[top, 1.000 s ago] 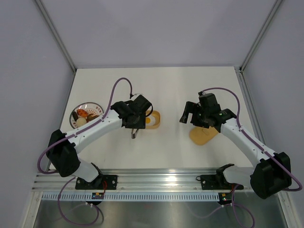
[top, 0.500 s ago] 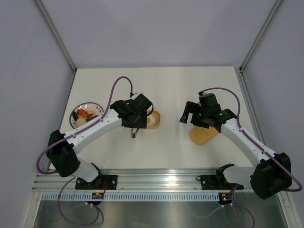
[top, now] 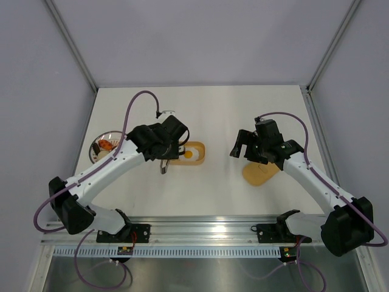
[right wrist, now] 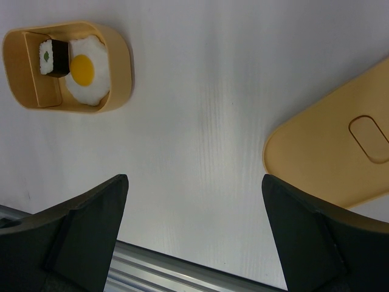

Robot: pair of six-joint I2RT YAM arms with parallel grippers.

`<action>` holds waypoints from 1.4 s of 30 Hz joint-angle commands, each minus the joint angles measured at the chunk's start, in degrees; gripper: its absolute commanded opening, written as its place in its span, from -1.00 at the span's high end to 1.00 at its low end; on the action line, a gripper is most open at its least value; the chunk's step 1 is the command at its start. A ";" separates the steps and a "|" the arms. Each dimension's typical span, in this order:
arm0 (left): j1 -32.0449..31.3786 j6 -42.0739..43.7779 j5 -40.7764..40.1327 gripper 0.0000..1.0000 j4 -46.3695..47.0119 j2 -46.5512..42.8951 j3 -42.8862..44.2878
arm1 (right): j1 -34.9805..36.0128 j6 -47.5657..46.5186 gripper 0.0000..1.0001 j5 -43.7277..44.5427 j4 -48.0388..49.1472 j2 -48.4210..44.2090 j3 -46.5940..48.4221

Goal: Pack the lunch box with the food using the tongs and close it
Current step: Place the fake food in the packing box, then pick up the fake food from the plate.

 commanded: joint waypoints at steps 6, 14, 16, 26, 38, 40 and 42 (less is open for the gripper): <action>5.39 -0.14 -7.87 0.60 -6.58 -7.01 3.09 | -0.26 0.19 -0.99 0.58 -0.56 -1.78 0.11; 23.58 4.17 -1.20 1.00 -2.10 -15.71 -5.61 | -0.18 -0.42 -0.99 0.23 0.58 -0.90 1.60; 30.18 4.70 0.99 1.00 -2.36 -15.37 -6.41 | -0.18 -0.95 -0.99 -0.04 0.76 -0.11 2.13; 50.23 8.65 5.14 1.00 -3.33 -10.53 -6.50 | -0.26 -1.83 -0.99 -3.99 0.85 4.46 4.42; 53.23 14.19 14.36 1.00 -1.04 -11.05 -6.32 | -0.26 -3.15 -0.99 -6.54 -0.03 10.08 8.64; 52.18 14.80 12.97 1.00 -1.57 -11.84 -7.54 | -0.26 -3.41 -0.99 -6.45 -0.56 10.26 9.34; 51.73 14.89 10.60 0.99 -2.88 -12.63 -8.34 | -0.26 -3.50 -0.99 -6.19 -0.91 10.17 9.60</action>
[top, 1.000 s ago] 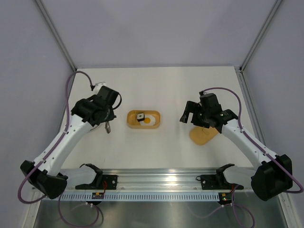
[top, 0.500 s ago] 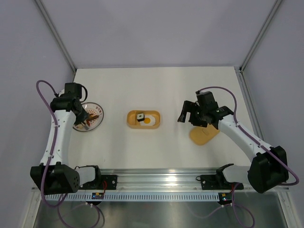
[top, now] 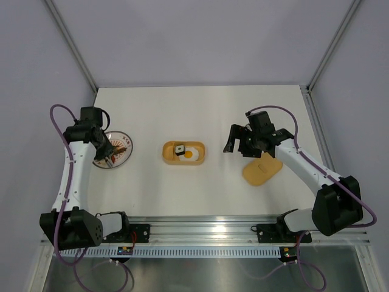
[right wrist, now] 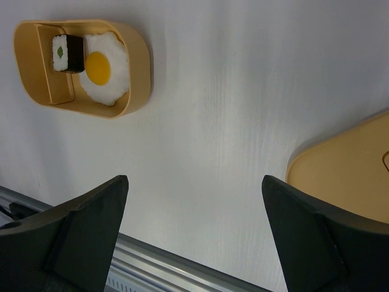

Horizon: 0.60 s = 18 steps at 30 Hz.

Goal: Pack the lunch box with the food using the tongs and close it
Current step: Pick up the fake food from the plate.

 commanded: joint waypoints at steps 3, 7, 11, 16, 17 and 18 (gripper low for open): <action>-0.75 2.98 -1.79 0.96 -0.20 -3.68 -1.70 | -0.26 -1.53 -0.99 -0.77 -1.44 0.01 2.85; 0.65 2.64 -4.26 0.95 -0.47 -3.25 -0.12 | -0.26 -1.18 -0.99 -0.51 -1.53 -0.16 2.41; 1.36 2.81 -1.45 0.95 1.81 -2.37 0.14 | -0.26 -1.45 -0.99 0.37 -2.14 -0.60 2.06; 1.36 2.55 1.72 0.91 3.66 -0.96 0.85 | -0.18 -1.71 -0.99 1.08 -2.67 -1.31 1.62; 1.36 2.55 2.07 0.87 4.10 -0.87 0.93 | -0.18 -1.62 -0.99 0.99 -2.76 -1.31 1.62; 1.36 2.55 1.99 0.82 4.10 -0.61 1.11 | -0.26 -1.53 -0.99 0.99 -2.76 -1.39 1.45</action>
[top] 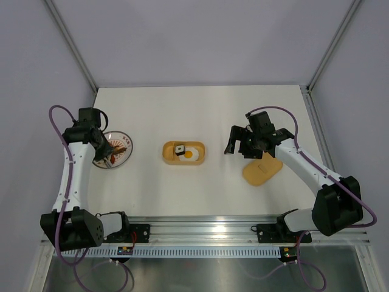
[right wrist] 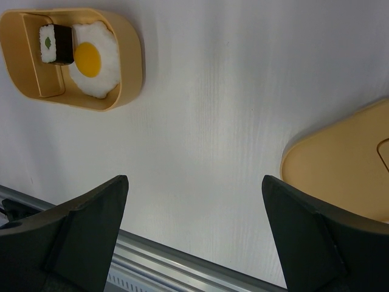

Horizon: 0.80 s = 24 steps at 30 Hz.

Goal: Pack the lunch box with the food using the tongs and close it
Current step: Pick up the fake food from the plate.

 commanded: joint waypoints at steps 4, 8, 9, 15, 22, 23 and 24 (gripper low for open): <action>2.25 -0.03 -1.49 0.70 3.93 2.00 3.45 | -0.26 -0.75 -0.99 0.90 -0.33 -1.66 0.94; 5.08 0.40 -0.87 0.63 4.98 4.45 4.51 | -0.26 -0.57 -0.99 0.81 -0.42 -1.75 0.85; 5.60 0.58 -0.70 0.58 5.16 4.64 4.51 | -0.26 -0.66 -0.99 0.73 -0.50 -1.75 0.85; 7.63 2.33 0.88 0.37 6.04 7.35 4.95 | -0.18 -0.66 -0.99 -0.06 0.11 -1.31 1.12; 7.72 3.74 -0.78 0.19 6.48 9.64 6.18 | -0.26 -1.36 -0.99 -1.20 0.64 0.71 1.99; 7.72 4.00 -1.31 0.18 6.48 9.91 6.44 | -0.26 -1.36 -0.99 -1.38 0.72 0.89 2.08; 7.72 4.18 -1.49 0.17 6.48 10.17 6.79 | -0.26 -1.45 -0.99 -1.38 0.73 1.06 2.43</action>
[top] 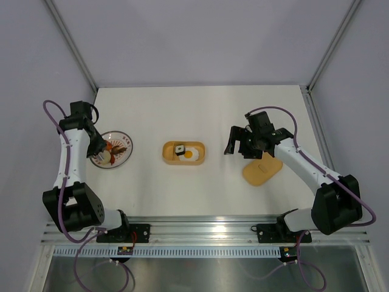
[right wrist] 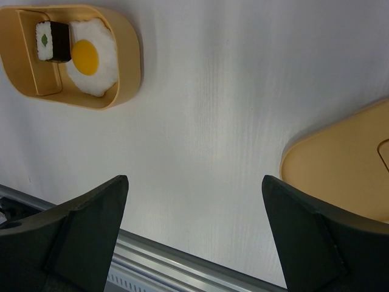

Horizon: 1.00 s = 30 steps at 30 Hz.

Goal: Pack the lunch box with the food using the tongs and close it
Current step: Pick up the fake food from the plate.

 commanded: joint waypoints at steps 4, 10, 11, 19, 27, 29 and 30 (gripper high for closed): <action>0.31 2.87 -1.80 0.17 2.69 1.06 3.34 | -0.26 -1.21 -0.99 -1.67 1.08 1.68 3.14; 0.57 3.49 -0.83 0.16 4.54 1.94 2.46 | -0.26 -1.39 -0.99 -1.84 0.90 2.21 3.93; 0.57 3.67 -0.66 0.15 4.72 2.29 2.55 | -0.26 -1.47 -0.99 -1.84 0.81 2.21 3.93; 1.80 4.19 -0.21 0.14 6.83 4.22 0.97 | -0.18 -1.74 -0.99 -1.76 0.02 1.95 4.11; 2.07 4.37 1.89 0.09 7.79 5.55 -0.35 | -0.26 -1.56 -0.99 -1.84 0.11 2.21 4.54; 2.07 4.28 3.03 0.09 8.41 5.72 -1.05 | -0.26 -1.47 -0.99 -1.93 0.11 2.21 4.81; 2.07 4.37 3.56 0.09 8.59 5.72 -1.14 | -0.18 -1.56 -0.99 -1.93 0.02 2.30 4.81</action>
